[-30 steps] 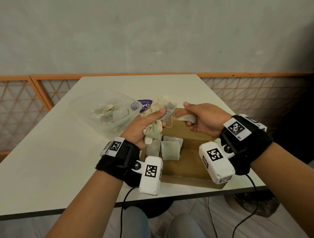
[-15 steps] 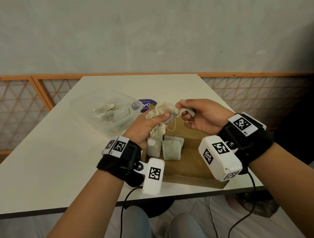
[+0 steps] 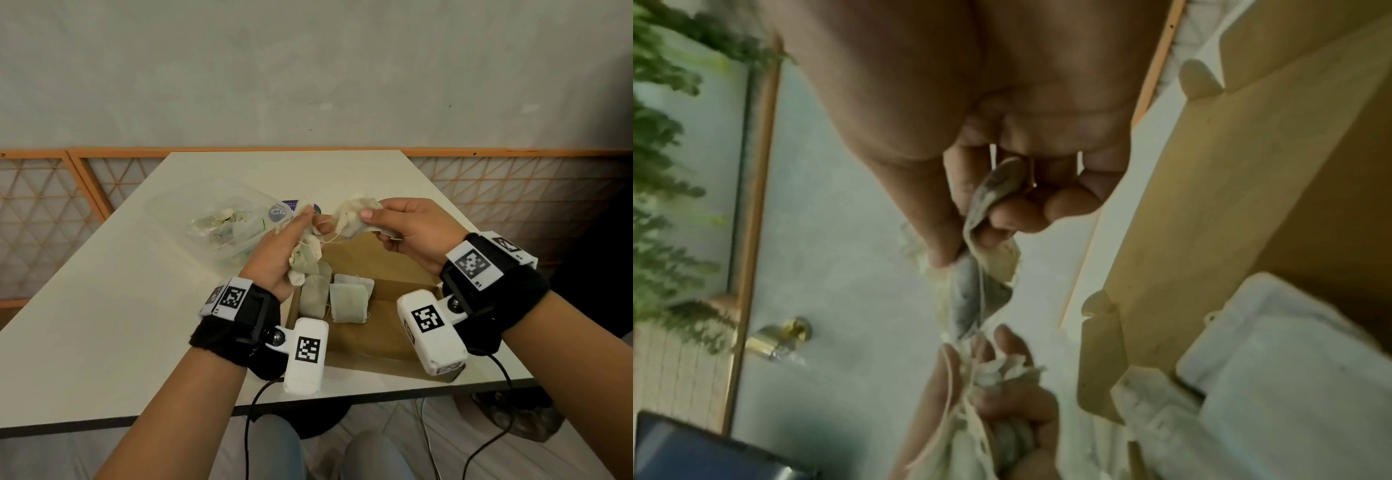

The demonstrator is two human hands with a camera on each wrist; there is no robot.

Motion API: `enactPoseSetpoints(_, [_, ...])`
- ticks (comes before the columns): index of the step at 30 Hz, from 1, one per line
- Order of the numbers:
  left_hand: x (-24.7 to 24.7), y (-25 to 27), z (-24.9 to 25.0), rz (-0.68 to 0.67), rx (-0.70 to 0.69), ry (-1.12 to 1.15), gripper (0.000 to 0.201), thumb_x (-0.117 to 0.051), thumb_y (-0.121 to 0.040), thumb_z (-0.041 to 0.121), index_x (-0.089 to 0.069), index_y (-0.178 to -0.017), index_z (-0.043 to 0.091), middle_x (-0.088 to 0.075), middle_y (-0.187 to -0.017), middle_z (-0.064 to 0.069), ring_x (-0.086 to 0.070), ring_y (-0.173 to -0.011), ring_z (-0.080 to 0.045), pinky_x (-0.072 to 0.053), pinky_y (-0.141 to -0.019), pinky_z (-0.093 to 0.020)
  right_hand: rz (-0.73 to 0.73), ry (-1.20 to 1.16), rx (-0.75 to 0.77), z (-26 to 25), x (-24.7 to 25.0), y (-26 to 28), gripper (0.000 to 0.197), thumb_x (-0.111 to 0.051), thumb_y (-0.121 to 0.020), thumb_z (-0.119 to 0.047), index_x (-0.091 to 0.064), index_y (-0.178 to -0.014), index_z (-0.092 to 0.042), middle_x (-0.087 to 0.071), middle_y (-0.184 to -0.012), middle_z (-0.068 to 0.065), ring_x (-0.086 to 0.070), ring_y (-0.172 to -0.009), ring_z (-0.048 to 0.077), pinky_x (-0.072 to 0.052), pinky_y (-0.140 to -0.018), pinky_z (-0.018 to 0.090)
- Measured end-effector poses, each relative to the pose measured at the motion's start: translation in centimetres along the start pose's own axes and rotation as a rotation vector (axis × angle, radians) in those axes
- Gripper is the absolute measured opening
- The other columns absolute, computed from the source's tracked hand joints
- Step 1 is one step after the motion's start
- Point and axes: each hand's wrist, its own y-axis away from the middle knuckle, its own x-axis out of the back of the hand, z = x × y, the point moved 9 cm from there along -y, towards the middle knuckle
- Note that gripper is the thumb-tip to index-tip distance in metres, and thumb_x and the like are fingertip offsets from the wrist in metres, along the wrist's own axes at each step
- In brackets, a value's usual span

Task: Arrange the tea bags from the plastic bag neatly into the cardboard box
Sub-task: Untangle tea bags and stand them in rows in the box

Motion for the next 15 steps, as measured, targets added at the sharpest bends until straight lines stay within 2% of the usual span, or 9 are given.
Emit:
enactPoseSetpoints(2, [0.8,0.1,1.0,0.058,-0.084,-0.064,0.023,-0.064,-0.087,0.035,-0.069,-0.085,0.013,-0.065,-0.092,-0.009,-0.058,-0.081,-0.02,-0.048,-0.07,-0.03,-0.02,0.037,0.026,-0.2,-0.1,0.1,0.011,-0.068,-0.081,-0.014,-0.068,-0.081,-0.003,-0.044,-0.061,0.004,-0.036,-0.052,0.01,-0.031,-0.053,0.022])
enactPoseSetpoints(3, [0.7,0.3,1.4,0.059,-0.125,-0.103,0.021,-0.069,-0.084,0.032,-0.069,-0.088,0.011,-0.066,-0.092,-0.01,-0.061,-0.083,-0.022,-0.05,-0.073,-0.032,-0.025,0.076,0.043,-0.3,-0.2,0.2,0.008,-0.07,-0.08,-0.013,-0.068,-0.08,-0.005,-0.045,-0.057,0.002,-0.035,-0.051,0.01,-0.029,-0.052,0.021])
enactPoseSetpoints(6, [-1.4,0.8,2.4,-0.019,-0.203,-0.234,0.02,-0.074,-0.077,0.015,-0.07,-0.096,0.01,-0.073,-0.089,-0.005,-0.069,-0.083,-0.016,-0.054,-0.073,-0.027,-0.005,0.256,0.079,-0.2,-0.2,0.1,0.009,-0.074,-0.077,-0.02,-0.068,-0.074,-0.013,-0.047,-0.045,-0.014,-0.039,-0.043,0.002,-0.031,-0.051,0.017])
enactPoseSetpoints(8, [-2.1,1.0,2.5,-0.029,-0.231,-0.307,0.02,-0.074,-0.076,0.008,-0.072,-0.096,0.011,-0.074,-0.091,-0.007,-0.07,-0.084,-0.016,-0.055,-0.074,-0.027,0.008,0.295,0.095,-0.3,-0.3,0.2,0.011,-0.074,-0.076,-0.021,-0.069,-0.077,-0.011,-0.048,-0.046,-0.014,-0.04,-0.042,0.001,-0.031,-0.051,0.014])
enactPoseSetpoints(11, [-1.5,0.6,2.1,0.025,-0.221,-0.285,0.023,-0.074,-0.079,0.01,-0.07,-0.101,0.005,-0.073,-0.096,-0.01,-0.07,-0.089,-0.02,-0.054,-0.085,-0.033,-0.014,0.101,0.067,-0.3,-0.7,0.4,0.01,-0.066,-0.082,-0.008,-0.067,-0.085,0.002,-0.049,-0.067,0.01,-0.039,-0.053,0.01,-0.032,-0.055,0.021])
enactPoseSetpoints(13, [-1.2,0.4,1.7,0.045,-0.194,-0.275,0.032,-0.076,-0.077,0.015,-0.068,-0.107,0.004,-0.073,-0.099,-0.011,-0.069,-0.093,-0.022,-0.053,-0.09,-0.036,0.019,-0.038,0.034,-0.2,-0.5,0.4,0.011,-0.061,-0.085,-0.007,-0.067,-0.077,-0.003,-0.05,-0.075,0.014,-0.041,-0.057,0.014,-0.035,-0.058,0.025])
enactPoseSetpoints(15, [-1.4,0.4,1.6,0.033,-0.19,-0.276,0.025,-0.075,-0.079,0.015,-0.07,-0.102,0.008,-0.074,-0.095,-0.007,-0.07,-0.089,-0.018,-0.054,-0.086,-0.031,0.055,-0.055,0.039,-0.1,-0.2,0.1,0.014,-0.062,-0.086,-0.011,-0.068,-0.074,-0.008,-0.051,-0.073,0.013,-0.043,-0.057,0.013,-0.036,-0.058,0.025])
